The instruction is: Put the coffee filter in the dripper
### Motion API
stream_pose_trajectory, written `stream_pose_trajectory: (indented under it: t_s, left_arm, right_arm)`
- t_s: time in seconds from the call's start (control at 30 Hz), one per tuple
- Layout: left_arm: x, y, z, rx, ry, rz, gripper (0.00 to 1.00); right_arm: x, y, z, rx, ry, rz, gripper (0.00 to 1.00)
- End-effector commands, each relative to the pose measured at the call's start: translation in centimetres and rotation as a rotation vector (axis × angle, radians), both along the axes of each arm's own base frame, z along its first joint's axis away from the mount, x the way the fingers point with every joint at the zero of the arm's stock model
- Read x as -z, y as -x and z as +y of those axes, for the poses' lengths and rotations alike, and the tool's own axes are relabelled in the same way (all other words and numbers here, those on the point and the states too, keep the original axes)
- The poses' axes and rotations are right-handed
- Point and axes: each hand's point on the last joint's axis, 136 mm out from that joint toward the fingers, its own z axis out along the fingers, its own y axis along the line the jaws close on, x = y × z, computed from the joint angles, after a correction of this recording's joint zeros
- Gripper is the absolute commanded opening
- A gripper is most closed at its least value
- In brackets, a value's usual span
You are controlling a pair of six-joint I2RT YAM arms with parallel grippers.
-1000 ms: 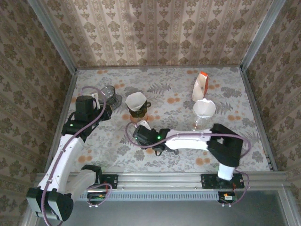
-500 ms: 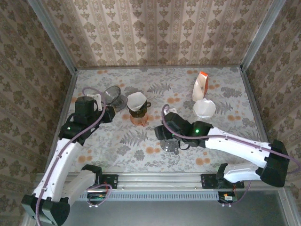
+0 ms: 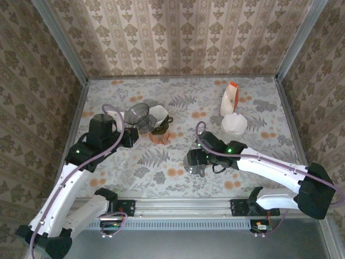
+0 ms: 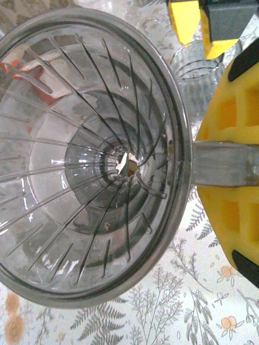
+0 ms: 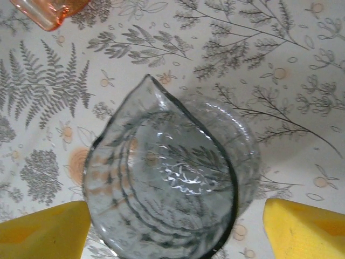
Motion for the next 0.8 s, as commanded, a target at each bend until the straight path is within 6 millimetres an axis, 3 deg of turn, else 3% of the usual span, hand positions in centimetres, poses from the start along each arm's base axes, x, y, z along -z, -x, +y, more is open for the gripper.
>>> stream_pose_trajectory:
  t_s: [0.0,0.2,0.3,0.53,0.67,0.77]
  left_arm:
    - [-2.1,0.7,-0.7,0.044,0.004,-0.065,0.0]
    - [-2.3,1.3,-1.3,0.072,-0.002,-0.065,0.0]
    - [-2.5,1.9,-1.7,0.097,-0.003,-0.063,0.0]
    - [-1.7,4.9,-3.1,0.207,-0.046,-0.024,0.0]
    - [-0.4,6.9,-5.8,0.31,-0.089,-0.017,0.0]
    - [0.8,7.9,-8.3,0.372,-0.178,-0.087,0.0]
  right_arm:
    - [-0.1,0.2,2.1,-0.016,-0.08,0.016,0.84]
    - [-0.6,0.0,5.0,-0.057,-0.116,0.0,0.83]
    - [-1.2,-0.5,4.8,-0.033,-0.108,-0.035,0.83]
    - [-4.8,-1.1,-2.3,0.118,0.022,-0.217,0.84]
    - [-7.3,-1.2,-5.9,0.202,0.06,-0.313,0.84]
    - [-9.2,-1.1,-7.5,0.238,0.05,-0.373,0.84]
